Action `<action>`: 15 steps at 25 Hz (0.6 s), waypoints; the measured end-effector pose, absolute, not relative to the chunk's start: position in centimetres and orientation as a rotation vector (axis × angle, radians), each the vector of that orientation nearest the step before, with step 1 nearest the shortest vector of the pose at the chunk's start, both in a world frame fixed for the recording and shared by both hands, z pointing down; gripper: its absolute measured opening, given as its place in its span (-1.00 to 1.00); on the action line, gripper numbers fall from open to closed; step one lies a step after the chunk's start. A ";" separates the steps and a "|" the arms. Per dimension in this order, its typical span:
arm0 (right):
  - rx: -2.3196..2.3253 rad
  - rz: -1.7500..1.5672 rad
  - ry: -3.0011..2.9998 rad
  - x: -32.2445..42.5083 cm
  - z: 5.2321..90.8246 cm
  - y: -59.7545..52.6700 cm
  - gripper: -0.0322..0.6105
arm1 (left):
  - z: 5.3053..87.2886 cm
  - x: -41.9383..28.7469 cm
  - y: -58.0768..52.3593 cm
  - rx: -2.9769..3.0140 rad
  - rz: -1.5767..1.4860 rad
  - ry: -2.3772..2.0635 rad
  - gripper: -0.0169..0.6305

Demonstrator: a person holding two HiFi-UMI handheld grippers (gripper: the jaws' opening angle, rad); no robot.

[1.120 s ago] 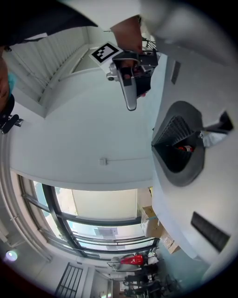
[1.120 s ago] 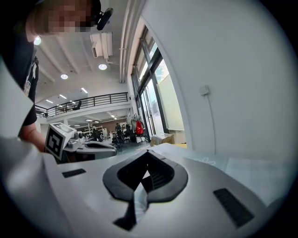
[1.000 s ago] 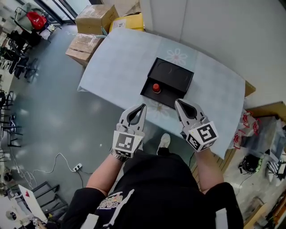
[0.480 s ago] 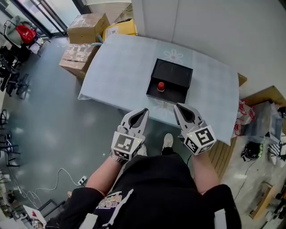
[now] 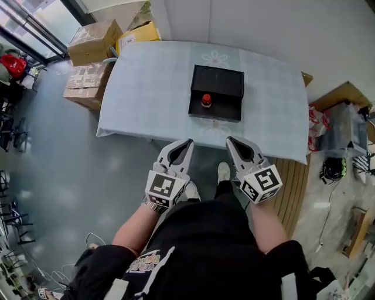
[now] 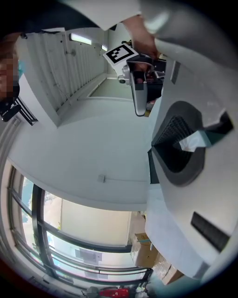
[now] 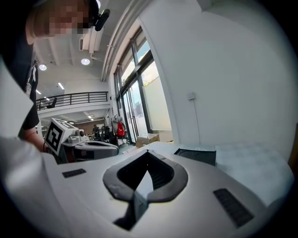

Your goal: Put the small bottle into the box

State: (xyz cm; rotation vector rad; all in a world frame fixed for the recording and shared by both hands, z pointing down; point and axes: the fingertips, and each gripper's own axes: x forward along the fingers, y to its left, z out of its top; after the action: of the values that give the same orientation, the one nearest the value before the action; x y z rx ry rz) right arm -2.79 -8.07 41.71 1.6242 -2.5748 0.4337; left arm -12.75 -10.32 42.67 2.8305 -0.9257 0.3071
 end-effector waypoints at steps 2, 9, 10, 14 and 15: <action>1.637 0.446 -2.561 -3.3 42.2 -7.6 -0.88 | 43.0 -13.0 -10.0 2.834 0.315 -0.899 -0.92; 1.658 0.444 -2.537 -4.9 42.9 -6.3 -0.88 | 43.6 -13.9 -9.2 2.854 0.312 -0.852 -0.92; 1.659 0.442 -2.535 -5.1 42.9 -6.2 -0.88 | 43.6 -14.0 -9.1 2.857 0.310 -0.848 -0.92; 1.653 0.433 -2.533 -5.9 42.8 -6.0 -0.88 | 43.3 -14.8 -9.0 2.867 0.301 -0.852 -0.92; 1.649 0.429 -2.535 -6.1 42.7 -5.9 -0.88 | 43.2 -15.0 -9.0 2.867 0.299 -0.857 -0.92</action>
State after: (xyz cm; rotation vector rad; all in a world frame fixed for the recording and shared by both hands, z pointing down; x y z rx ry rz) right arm -6.10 -5.87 42.74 1.6494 -2.5346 0.4294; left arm -14.99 -8.96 43.24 2.8670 -0.8569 0.2986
